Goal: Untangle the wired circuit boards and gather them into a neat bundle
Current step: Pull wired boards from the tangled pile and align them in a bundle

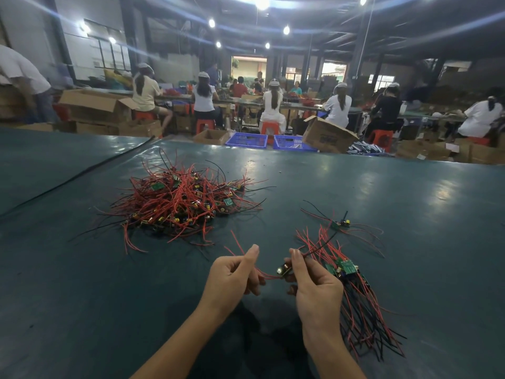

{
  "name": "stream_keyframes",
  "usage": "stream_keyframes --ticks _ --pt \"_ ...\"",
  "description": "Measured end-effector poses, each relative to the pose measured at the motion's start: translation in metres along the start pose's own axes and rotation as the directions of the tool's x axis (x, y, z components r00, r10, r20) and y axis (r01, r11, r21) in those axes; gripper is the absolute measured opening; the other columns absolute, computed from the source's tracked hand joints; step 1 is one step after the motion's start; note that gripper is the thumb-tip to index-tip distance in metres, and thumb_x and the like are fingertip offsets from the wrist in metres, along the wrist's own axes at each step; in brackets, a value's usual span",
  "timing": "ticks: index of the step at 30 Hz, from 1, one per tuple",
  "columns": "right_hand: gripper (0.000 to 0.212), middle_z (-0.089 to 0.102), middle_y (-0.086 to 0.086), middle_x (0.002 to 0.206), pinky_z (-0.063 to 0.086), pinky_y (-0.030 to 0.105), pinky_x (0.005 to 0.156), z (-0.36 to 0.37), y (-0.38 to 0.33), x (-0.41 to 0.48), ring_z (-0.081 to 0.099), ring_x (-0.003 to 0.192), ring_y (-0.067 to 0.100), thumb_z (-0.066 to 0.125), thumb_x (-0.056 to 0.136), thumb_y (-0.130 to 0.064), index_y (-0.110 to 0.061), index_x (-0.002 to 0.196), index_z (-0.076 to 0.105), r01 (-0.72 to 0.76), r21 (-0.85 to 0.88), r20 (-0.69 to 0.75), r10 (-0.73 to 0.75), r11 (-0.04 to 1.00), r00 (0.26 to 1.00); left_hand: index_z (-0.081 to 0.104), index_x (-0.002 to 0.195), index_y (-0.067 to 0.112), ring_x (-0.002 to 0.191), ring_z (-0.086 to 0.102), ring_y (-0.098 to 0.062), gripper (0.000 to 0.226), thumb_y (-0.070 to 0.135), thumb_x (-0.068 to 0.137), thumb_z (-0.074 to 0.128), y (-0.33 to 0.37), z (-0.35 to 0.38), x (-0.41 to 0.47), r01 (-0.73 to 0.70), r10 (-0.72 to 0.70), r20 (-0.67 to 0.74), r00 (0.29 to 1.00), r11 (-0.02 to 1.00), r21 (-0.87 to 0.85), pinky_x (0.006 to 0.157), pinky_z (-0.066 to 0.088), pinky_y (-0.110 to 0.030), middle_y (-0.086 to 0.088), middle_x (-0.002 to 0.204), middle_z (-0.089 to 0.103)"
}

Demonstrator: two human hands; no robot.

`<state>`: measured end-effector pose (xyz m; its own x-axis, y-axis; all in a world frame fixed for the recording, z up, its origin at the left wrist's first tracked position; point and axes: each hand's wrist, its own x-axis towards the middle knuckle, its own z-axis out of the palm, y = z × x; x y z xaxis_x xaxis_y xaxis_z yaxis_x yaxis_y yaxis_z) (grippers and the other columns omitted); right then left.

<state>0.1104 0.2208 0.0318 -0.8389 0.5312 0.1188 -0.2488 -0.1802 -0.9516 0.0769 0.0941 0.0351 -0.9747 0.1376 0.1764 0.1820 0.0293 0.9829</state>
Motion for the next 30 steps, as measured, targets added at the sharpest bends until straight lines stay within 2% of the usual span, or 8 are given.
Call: stream_keyframes --ticks 4,7,9,13,18,24,28,30 --pt "0.014 0.076 0.004 0.079 0.055 0.020 0.062 0.001 0.001 -0.002 0.071 0.073 0.011 0.068 0.086 -0.027 -0.025 0.079 0.080 0.029 0.023 0.043 -0.030 0.999 0.999 0.072 0.064 0.005 0.047 0.062 -0.022 0.071 0.067 0.080 0.042 0.002 0.001 -0.004 0.122 -0.134 0.218 0.967 0.990 0.070 0.049 0.049 -0.025 -0.016 0.064 0.071" --pt "0.013 0.077 0.005 0.083 0.057 0.021 0.066 0.004 0.000 -0.003 0.073 0.078 0.016 0.069 0.080 -0.028 -0.021 0.082 0.080 0.014 0.073 0.077 -0.019 0.997 0.997 0.076 0.084 0.009 0.065 0.069 -0.031 0.063 0.063 0.081 0.046 0.002 0.007 -0.006 0.153 -0.156 0.243 0.957 0.988 0.032 0.059 0.057 -0.031 -0.014 0.076 0.074" --pt "0.015 0.077 0.006 0.085 0.057 0.020 0.065 0.004 0.000 -0.003 0.074 0.080 0.016 0.069 0.078 -0.027 -0.020 0.084 0.080 0.026 0.096 0.089 -0.035 0.995 0.995 0.074 0.092 0.017 0.058 0.065 -0.025 0.050 0.060 0.077 0.053 0.004 0.010 -0.007 0.204 -0.189 0.201 0.961 0.977 -0.056 0.050 0.051 -0.027 -0.009 0.078 0.074" --pt "0.019 0.077 0.009 0.089 0.060 0.027 0.071 0.002 0.001 -0.002 0.073 0.087 0.024 0.071 0.076 -0.030 -0.017 0.087 0.080 -0.012 0.136 0.107 -0.002 0.991 0.994 0.075 0.083 0.013 0.052 0.064 -0.012 0.035 0.045 0.070 0.070 0.006 0.009 -0.005 0.335 -0.294 0.166 0.941 0.874 -0.351 0.046 0.047 -0.019 -0.008 0.075 0.073" --pt "0.023 0.076 0.012 0.092 0.056 0.041 0.085 0.005 0.001 -0.003 0.072 0.093 0.030 0.071 0.073 -0.032 -0.017 0.088 0.080 -0.077 0.172 0.154 0.051 0.982 0.987 0.077 0.091 0.015 0.058 0.064 -0.010 0.040 0.048 0.067 0.075 0.005 0.010 -0.008 0.355 -0.266 0.267 0.926 0.853 -0.383 0.052 0.048 -0.020 -0.004 0.080 0.072" --pt "0.014 0.074 0.009 0.077 0.058 0.032 0.063 0.004 -0.001 -0.002 0.067 0.072 0.024 0.071 0.073 -0.031 -0.021 0.075 0.080 -0.113 0.120 0.123 0.098 0.986 0.988 0.075 0.079 0.007 0.053 0.063 -0.014 0.036 0.037 0.059 0.082 0.004 0.009 -0.005 0.243 -0.189 0.164 0.968 0.871 -0.426 0.049 0.051 -0.020 -0.014 0.075 0.070" --pt "0.015 0.074 0.011 0.076 0.056 0.030 0.059 0.005 0.000 -0.004 0.067 0.069 0.026 0.070 0.072 -0.032 -0.021 0.075 0.080 -0.097 0.100 0.151 0.081 0.990 0.985 0.076 0.082 0.005 0.055 0.060 -0.013 0.041 0.040 0.060 0.079 0.003 0.010 -0.005 0.267 -0.198 0.206 0.958 0.880 -0.393 0.053 0.051 -0.022 -0.016 0.079 0.070" --pt "0.015 0.071 0.015 0.072 0.053 0.036 0.060 0.006 0.001 -0.002 0.059 0.068 0.028 0.070 0.075 -0.032 -0.021 0.078 0.080 -0.108 0.088 0.146 0.095 0.990 0.985 0.075 0.082 0.002 0.055 0.061 -0.013 0.043 0.040 0.060 0.078 0.004 0.010 -0.004 0.251 -0.196 0.175 0.965 0.886 -0.391 0.053 0.051 -0.021 -0.017 0.077 0.068"
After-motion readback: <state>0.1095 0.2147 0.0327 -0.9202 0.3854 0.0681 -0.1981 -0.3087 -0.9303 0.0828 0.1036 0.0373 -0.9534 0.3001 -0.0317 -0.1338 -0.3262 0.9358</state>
